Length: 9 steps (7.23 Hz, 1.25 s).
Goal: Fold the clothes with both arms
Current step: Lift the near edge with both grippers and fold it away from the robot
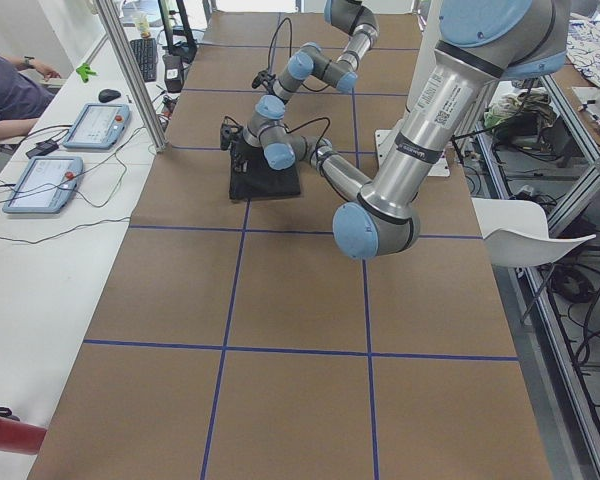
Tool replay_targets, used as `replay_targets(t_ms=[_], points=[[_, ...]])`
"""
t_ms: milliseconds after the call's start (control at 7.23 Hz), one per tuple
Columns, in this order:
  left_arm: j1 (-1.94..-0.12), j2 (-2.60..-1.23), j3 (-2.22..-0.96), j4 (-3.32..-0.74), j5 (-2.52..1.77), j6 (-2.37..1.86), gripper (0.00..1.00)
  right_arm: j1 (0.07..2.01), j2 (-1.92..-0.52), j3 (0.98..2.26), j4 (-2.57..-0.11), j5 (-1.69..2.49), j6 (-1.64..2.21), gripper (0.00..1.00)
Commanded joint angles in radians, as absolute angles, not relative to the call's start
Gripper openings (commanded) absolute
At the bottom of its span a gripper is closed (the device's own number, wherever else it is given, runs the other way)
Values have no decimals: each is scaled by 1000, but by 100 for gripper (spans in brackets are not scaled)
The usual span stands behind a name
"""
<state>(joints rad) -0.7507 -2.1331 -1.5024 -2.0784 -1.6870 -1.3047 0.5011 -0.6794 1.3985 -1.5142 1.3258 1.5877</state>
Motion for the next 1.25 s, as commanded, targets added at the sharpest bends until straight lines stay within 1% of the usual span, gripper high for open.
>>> replay_targets(t_ms=[0,277,415,553,692,1107], points=[[-750,-2166,-1418,-2094,-1686,-1301,0,509,-637,1309,-1488,1327,1582,0],[-752,-2174,-1346,-2167,-1683,-1299,0,509,-630,1281,-1486,1327,1580,0],[-750,-2174,-1338,-2180,-1669,-1299,0,509,-630,1278,-1488,1327,1582,3],[-750,-2174,-1338,-2180,-1669,-1298,7,509,-630,1278,-1486,1327,1582,41],[-752,-2174,-1339,-2180,-1667,-1276,99,517,-624,1278,-1486,1328,1580,99],[-837,-2174,-1416,-2181,-1770,-1079,100,616,-531,1290,-1520,1581,1503,100]])
